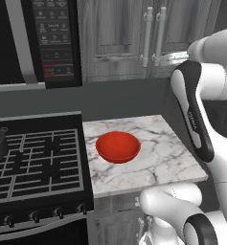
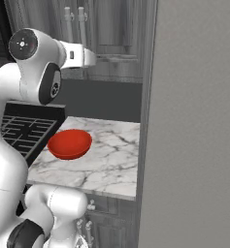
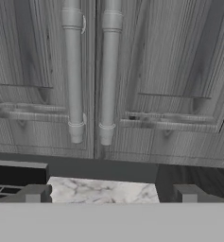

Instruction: Open the cabinet and move the ladle to the pot. Then close the cabinet.

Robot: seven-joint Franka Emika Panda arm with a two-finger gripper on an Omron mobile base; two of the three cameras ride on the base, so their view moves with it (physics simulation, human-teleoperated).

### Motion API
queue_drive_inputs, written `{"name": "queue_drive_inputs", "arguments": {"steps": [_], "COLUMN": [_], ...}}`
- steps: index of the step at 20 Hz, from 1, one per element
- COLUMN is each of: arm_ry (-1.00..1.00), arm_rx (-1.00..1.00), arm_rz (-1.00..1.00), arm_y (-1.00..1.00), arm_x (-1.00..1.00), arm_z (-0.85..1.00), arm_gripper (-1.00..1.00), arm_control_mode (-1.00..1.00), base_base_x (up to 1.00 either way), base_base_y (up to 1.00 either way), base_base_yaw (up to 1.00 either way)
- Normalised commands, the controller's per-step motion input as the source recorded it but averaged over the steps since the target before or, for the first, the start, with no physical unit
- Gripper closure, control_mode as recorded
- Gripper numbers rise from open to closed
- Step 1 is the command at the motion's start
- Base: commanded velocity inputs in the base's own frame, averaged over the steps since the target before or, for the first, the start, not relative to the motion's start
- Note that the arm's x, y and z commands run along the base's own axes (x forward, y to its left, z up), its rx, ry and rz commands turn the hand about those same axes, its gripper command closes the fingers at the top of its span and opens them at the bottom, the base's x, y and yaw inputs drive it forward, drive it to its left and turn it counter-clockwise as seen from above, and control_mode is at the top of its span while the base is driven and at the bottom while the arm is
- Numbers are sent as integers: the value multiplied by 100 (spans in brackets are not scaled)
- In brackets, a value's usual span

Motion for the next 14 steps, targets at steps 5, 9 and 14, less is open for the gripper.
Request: {"name": "queue_drive_inputs", "arguments": {"steps": [5,9,14], "arm_ry": [0,0,0], "arm_rx": [0,0,0], "arm_rz": [0,0,0], "arm_y": [-4,0,0], "arm_x": [26,25,28], "arm_z": [0,0,0], "arm_gripper": [-100,-100,-100], "arm_control_mode": [-100,-100,-100], "base_base_x": [0,0,0], "base_base_y": [0,0,0], "base_base_yaw": [0,0,0]}}
